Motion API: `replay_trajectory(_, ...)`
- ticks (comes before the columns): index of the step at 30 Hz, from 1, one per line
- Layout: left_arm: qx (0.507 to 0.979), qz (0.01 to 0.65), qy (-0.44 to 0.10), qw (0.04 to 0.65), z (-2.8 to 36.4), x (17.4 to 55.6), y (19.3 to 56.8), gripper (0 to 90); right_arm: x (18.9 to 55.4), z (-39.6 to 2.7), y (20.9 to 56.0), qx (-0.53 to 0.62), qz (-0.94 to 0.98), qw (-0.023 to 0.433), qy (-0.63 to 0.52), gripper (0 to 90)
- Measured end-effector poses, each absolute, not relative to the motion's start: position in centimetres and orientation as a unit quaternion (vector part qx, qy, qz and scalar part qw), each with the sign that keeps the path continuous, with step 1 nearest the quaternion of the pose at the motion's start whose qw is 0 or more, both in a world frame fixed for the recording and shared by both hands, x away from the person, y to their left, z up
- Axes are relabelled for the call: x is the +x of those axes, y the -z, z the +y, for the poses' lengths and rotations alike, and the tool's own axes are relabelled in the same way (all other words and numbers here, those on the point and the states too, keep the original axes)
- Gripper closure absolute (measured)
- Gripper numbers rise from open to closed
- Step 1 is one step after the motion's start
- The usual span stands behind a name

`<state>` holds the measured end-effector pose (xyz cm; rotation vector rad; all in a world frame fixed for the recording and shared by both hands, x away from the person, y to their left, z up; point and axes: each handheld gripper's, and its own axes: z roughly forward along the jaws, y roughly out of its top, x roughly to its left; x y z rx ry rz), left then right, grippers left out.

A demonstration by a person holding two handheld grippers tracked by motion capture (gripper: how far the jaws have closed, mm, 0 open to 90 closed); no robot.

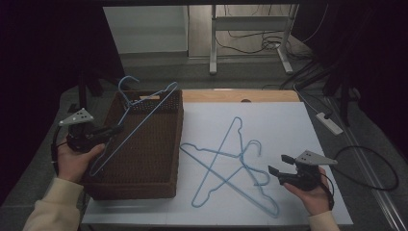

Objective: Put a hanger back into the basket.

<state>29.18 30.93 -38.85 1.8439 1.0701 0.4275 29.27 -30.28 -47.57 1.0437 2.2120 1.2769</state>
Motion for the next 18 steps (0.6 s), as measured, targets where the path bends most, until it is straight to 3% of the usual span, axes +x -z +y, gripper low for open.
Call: replay_trajectory(18, 0.776, 0.453, -0.149, 0.412, 30.5, 31.8, 42.0, 86.4, 29.3, -30.2, 47.7, 0.370, 0.790, 0.189, -0.451, 29.9)
